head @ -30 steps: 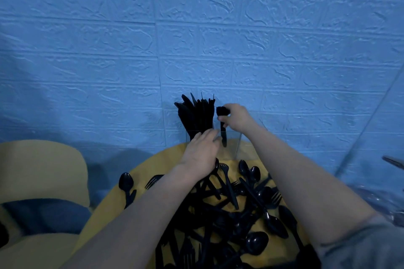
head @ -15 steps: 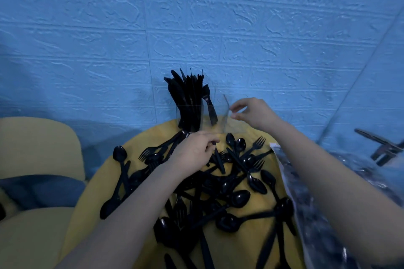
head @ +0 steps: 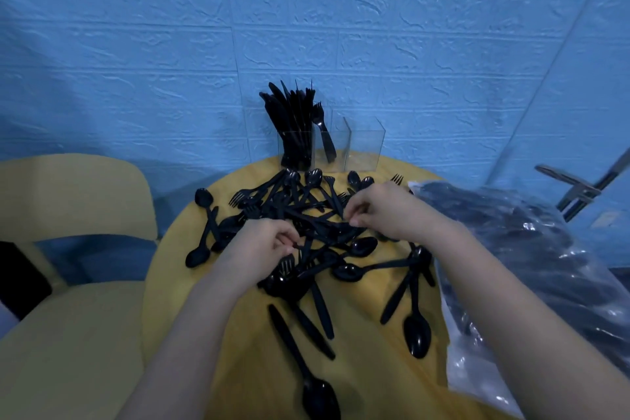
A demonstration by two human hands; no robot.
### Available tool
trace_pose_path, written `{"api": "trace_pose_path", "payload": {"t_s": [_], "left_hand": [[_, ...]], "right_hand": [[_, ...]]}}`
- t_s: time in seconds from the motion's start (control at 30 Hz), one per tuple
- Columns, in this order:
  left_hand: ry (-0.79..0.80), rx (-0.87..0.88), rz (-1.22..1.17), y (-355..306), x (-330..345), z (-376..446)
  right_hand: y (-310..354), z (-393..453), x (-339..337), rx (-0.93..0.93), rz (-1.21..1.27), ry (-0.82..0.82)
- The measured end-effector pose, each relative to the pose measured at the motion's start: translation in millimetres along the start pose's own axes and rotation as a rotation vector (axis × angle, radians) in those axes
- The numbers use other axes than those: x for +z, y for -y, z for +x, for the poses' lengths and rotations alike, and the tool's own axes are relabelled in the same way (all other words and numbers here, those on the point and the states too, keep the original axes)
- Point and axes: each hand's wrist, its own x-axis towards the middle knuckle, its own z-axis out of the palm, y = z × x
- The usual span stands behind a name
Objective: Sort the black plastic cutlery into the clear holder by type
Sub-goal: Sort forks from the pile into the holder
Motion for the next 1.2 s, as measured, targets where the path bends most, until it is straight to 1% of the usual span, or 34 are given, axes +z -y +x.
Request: {"api": "trace_pose_path", "payload": {"t_s": [0.1, 0.17, 0.23, 0.33, 0.43, 0.53, 0.6, 0.67, 0.73, 0.8, 0.83, 0.9, 0.97, 1.03, 1.2], "left_hand": [[-0.047, -0.047, -0.027, 7.8, 2.0, -14.2], [-0.030, -0.051, 0.001, 8.0, 5.9, -21.4], [-0.012, -0.037, 0.054, 7.6, 8.9, -27.2], [0.000, -0.029, 0.085, 10.6, 9.3, -31.7], [0.019, -0.030, 0.107, 14.3, 9.1, -35.0], [-0.035, -0.024, 0.059, 16.8, 8.8, -34.9], [-0.107, -0.038, 0.049, 17.4, 8.8, -31.3], [-0.137, -0.071, 0.067, 13.3, 10.2, -26.9], [-0.117, -0.078, 0.193, 5.9, 14.7, -21.5], [-0.093, -0.078, 0.402, -1.1, 20.5, -15.0], [-0.091, -0.083, 0.464, -3.4, 22.8, -11.3], [-0.086, -0.104, 0.489, -5.6, 25.4, -3.8], [-0.087, -0.110, 0.440, -5.0, 26.4, 0.7], [-0.096, -0.094, 0.319, -1.9, 26.7, 3.1], [-0.251, 0.039, -0.033, 3.3, 23.5, 6.1]], "right_hand": [[14.2, -7.6, 28.4, -0.084, 0.022, -0.009], [21.7, -8.1, 48.9, -0.153, 0.024, -0.039], [25.3, -9.0, 65.1, -0.200, 0.015, -0.028], [23.5, -14.1, 73.3, -0.190, 0.007, 0.017], [20.0, -22.5, 66.1, -0.168, -0.017, 0.055], [17.4, -29.9, 56.4, -0.143, -0.053, 0.096], [17.5, -30.7, 53.1, -0.134, -0.016, 0.058], [21.1, -26.9, 52.2, -0.122, 0.055, -0.030], [24.2, -17.5, 54.0, -0.131, 0.081, -0.114], [25.8, -7.8, 57.8, -0.143, 0.059, -0.160], [25.5, -3.8, 60.0, -0.146, 0.040, -0.175], [23.5, 2.4, 64.5, -0.150, 0.012, -0.203], [21.7, 5.6, 68.3, -0.153, -0.033, -0.230], [19.9, 7.3, 72.7, -0.168, -0.095, -0.250], [14.9, 6.6, 76.9, -0.236, -0.171, -0.393]]}}
